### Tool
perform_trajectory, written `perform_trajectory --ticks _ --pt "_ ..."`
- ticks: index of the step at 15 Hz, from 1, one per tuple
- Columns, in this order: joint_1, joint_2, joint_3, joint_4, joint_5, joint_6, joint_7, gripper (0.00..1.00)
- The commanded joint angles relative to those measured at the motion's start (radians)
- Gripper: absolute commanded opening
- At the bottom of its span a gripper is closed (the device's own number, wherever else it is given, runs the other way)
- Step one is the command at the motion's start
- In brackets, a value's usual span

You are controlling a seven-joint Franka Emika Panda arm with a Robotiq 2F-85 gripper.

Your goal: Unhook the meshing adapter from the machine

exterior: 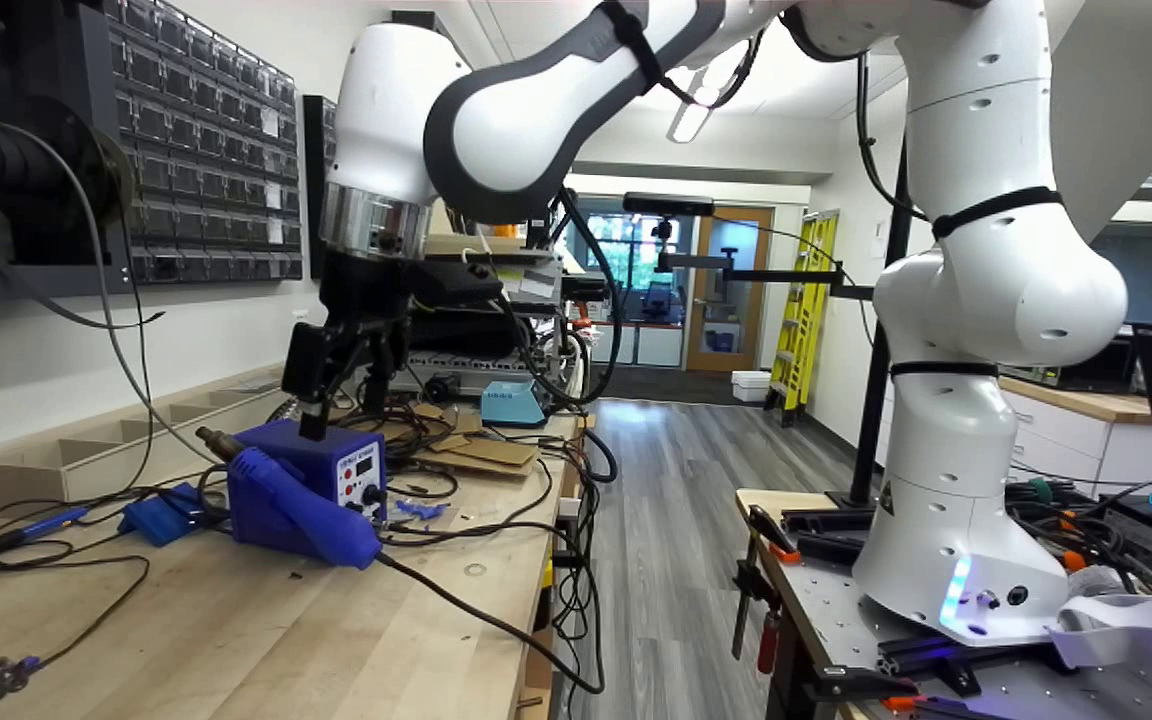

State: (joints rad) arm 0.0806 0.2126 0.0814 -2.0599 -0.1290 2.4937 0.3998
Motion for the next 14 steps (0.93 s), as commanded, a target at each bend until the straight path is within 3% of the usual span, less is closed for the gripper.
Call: perform_trajectory --ticks 1,14 --pt "0.023 0.021 -0.032 0.017 0.007 0.008 -0.003 1.0" --pt "0.046 0.12 -0.057 0.062 -0.008 0.038 0.018 1.0"
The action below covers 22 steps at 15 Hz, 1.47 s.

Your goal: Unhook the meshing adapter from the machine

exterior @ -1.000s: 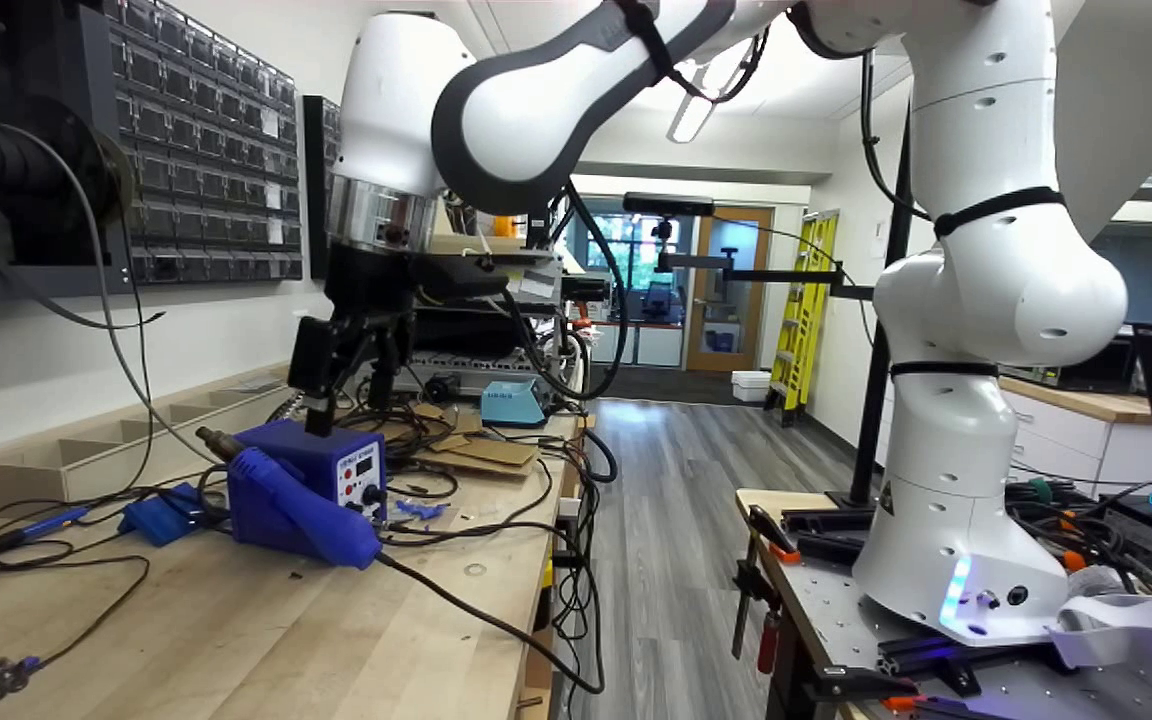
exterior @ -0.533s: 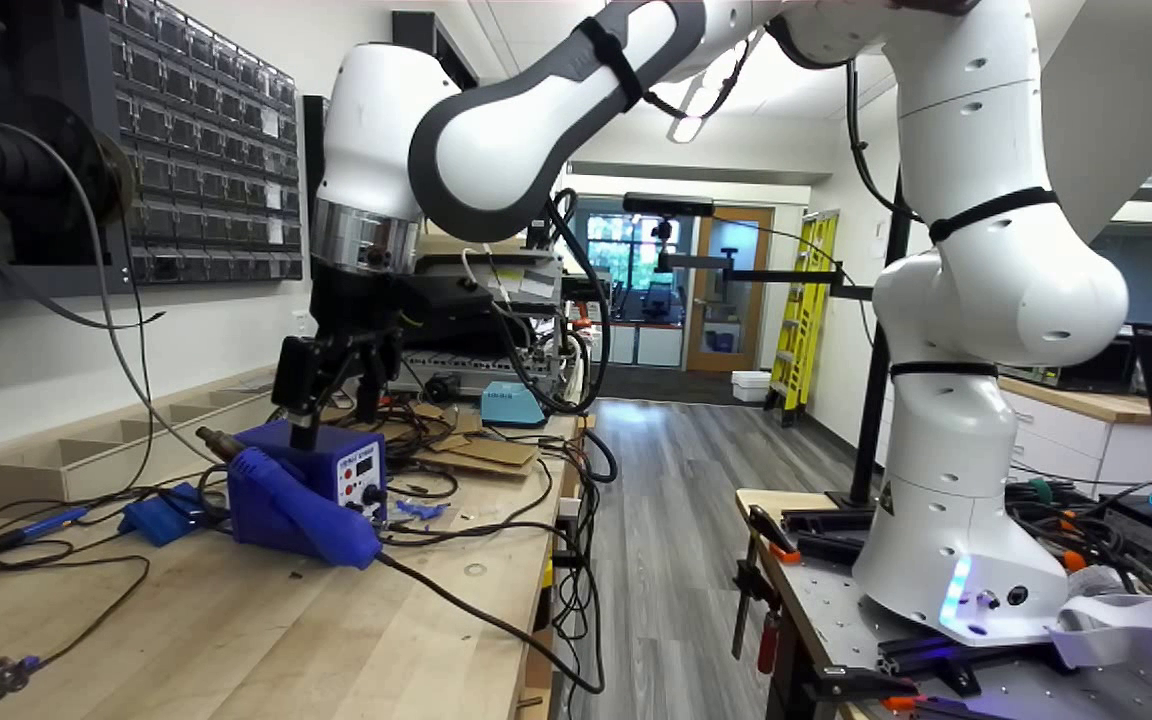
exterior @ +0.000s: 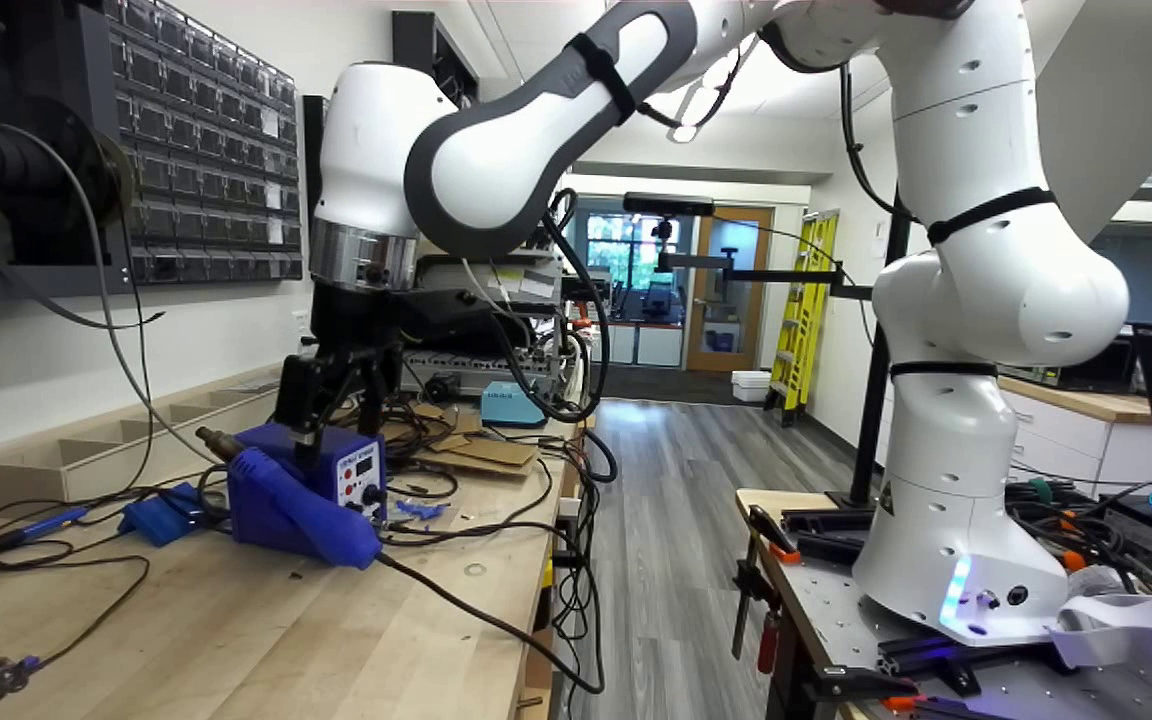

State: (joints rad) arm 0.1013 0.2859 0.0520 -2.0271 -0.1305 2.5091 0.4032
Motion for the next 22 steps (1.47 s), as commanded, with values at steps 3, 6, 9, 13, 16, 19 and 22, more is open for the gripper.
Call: perform_trajectory --ticks 3,6,9,13,16,19,22 --pt "0.033 0.094 -0.036 0.058 0.003 0.022 0.009 1.0" --pt "0.041 0.133 -0.046 0.087 0.007 0.019 0.006 1.0" --pt "0.044 0.174 -0.055 0.126 0.009 0.018 0.002 1.0" --pt "0.04 0.217 -0.061 0.167 0.022 0.019 -0.012 1.0" --pt "0.03 0.249 -0.062 0.198 0.044 0.021 -0.023 1.0" --pt "0.02 0.272 -0.059 0.214 0.079 0.02 -0.037 1.0" --pt "0.012 0.276 -0.055 0.211 0.113 0.026 -0.053 1.0"
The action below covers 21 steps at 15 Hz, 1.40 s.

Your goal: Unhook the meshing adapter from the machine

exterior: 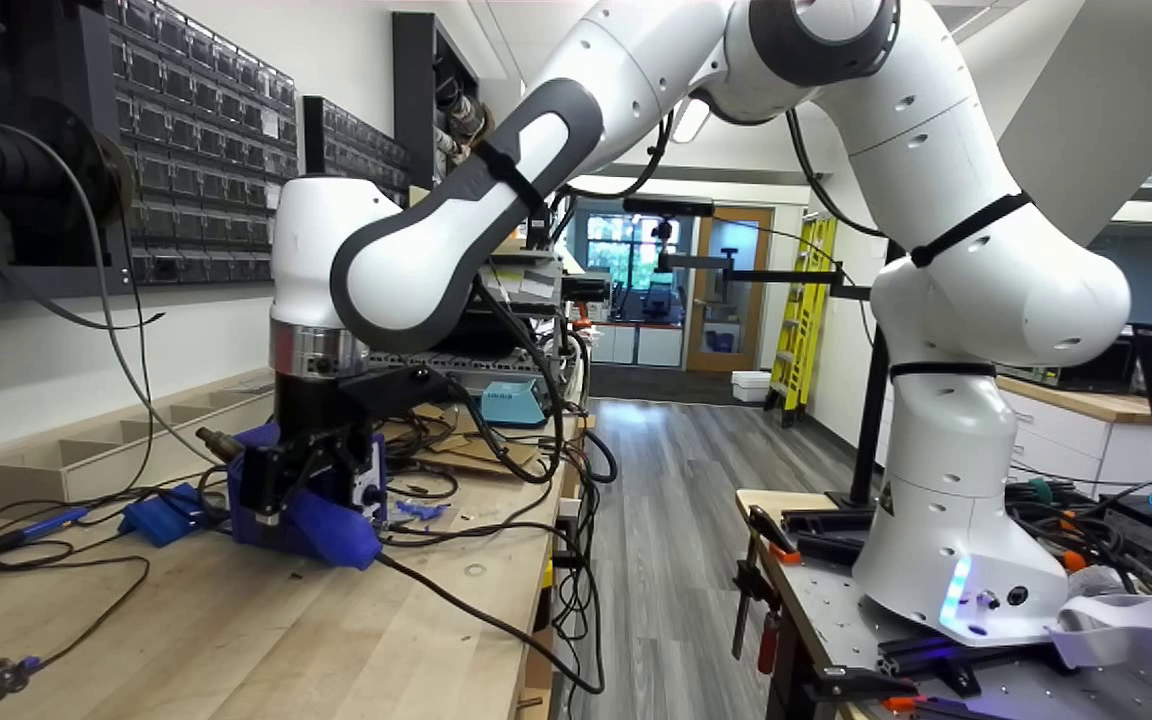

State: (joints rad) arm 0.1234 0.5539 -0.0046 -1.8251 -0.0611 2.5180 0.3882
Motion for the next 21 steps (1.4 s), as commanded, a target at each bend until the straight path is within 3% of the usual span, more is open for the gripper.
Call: perform_trajectory --ticks 1,4,5,6,15,21 --pt "-0.011 0.008 0.001 0.008 0.05 0.02 -0.043 1.0" --pt "-0.016 0.005 0.001 0.005 0.068 0.035 -0.066 1.0" --pt "-0.015 0.003 0.0 0.003 0.068 0.039 -0.073 0.75" --pt "-0.012 0.003 -0.004 0.004 0.062 0.039 -0.075 0.74" --pt "-0.017 0.001 -0.002 0.003 0.066 0.034 -0.104 0.17" --pt "0.001 -0.056 -0.012 -0.048 0.047 0.072 -0.088 0.17"
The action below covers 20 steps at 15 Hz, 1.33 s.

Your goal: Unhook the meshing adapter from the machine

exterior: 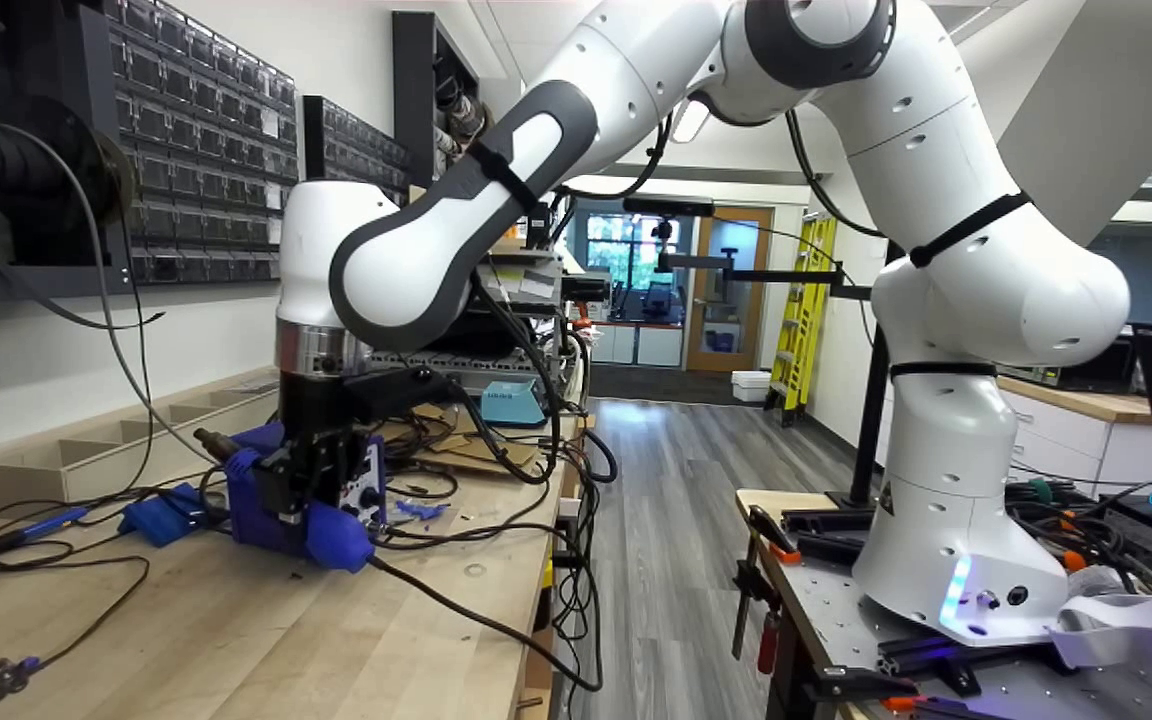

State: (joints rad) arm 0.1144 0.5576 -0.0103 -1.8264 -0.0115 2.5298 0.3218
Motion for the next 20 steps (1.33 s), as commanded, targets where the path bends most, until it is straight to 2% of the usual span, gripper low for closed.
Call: perform_trajectory --ticks 1,7,13,20 --pt "0.013 -0.072 -0.008 -0.059 -0.006 0.075 -0.021 0.17" --pt "0.03 -0.143 -0.014 -0.126 -0.026 0.167 -0.015 0.17" --pt "0.032 -0.176 -0.001 -0.137 -0.022 0.245 -0.04 0.17" --pt "0.025 -0.162 0.087 -0.133 0.005 0.185 -0.172 0.17"
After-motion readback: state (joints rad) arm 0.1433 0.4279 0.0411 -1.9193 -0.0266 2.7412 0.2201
